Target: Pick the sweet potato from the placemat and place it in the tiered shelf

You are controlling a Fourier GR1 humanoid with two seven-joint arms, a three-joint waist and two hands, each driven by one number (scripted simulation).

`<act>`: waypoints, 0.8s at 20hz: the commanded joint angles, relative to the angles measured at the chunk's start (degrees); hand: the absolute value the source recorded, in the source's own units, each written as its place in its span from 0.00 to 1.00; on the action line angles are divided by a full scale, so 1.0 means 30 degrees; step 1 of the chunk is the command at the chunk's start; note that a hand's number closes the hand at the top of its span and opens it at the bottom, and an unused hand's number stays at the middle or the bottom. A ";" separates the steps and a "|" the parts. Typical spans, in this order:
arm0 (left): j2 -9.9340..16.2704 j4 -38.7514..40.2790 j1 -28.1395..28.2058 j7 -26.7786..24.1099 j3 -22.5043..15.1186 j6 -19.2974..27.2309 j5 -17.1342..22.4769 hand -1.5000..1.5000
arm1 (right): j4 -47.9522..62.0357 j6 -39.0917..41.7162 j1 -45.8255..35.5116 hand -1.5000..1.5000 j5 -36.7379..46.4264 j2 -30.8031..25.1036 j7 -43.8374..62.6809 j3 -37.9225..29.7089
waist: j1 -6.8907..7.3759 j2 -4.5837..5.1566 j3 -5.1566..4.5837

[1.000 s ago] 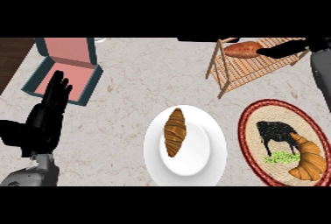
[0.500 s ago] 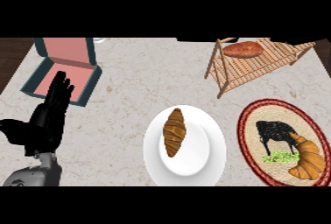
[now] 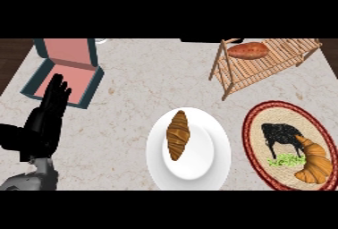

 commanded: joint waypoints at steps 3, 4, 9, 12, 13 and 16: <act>-0.0026 -0.0748 -0.0379 0.0904 -0.0036 0.0122 0.0093 0.50 | 0.0876 0.1989 0.1851 0.00 -0.0718 -0.3152 -0.0495 -0.0965 | 0.0122 0.0113 0.0050; 0.0196 -0.0568 -0.0144 0.0699 0.0230 -0.0073 0.0242 0.50 | 0.0956 0.3295 0.2078 0.00 -0.0834 -0.4219 -0.0337 -0.1054 | 0.0015 0.0082 0.0047; -0.0325 -0.0071 -0.0473 0.0154 -0.0420 0.0390 -0.0554 0.50 | 0.1280 0.4999 0.2930 0.00 -0.1167 -0.5032 -0.1243 -0.1374 | 0.0139 0.0141 0.0069; -0.0596 -0.0482 0.0343 -0.0310 -0.0741 0.0253 -0.0557 0.50 | 0.1351 0.5992 0.3426 0.00 -0.1226 -0.5546 -0.1579 -0.1420 | 0.0251 0.0124 0.0074; -0.0404 -0.0338 -0.0604 0.0682 -0.0704 0.0156 -0.0390 0.50 | 0.1349 0.6455 0.3237 0.00 -0.1323 -0.6125 -0.1512 -0.1553 | 0.0267 0.0202 0.0100; 0.0160 0.0994 -0.0711 -0.0199 0.0420 -0.0201 0.0168 0.50 | 0.1437 0.7056 0.3565 0.00 -0.1545 -0.6435 -0.1720 -0.1769 | 0.0203 0.0208 0.0072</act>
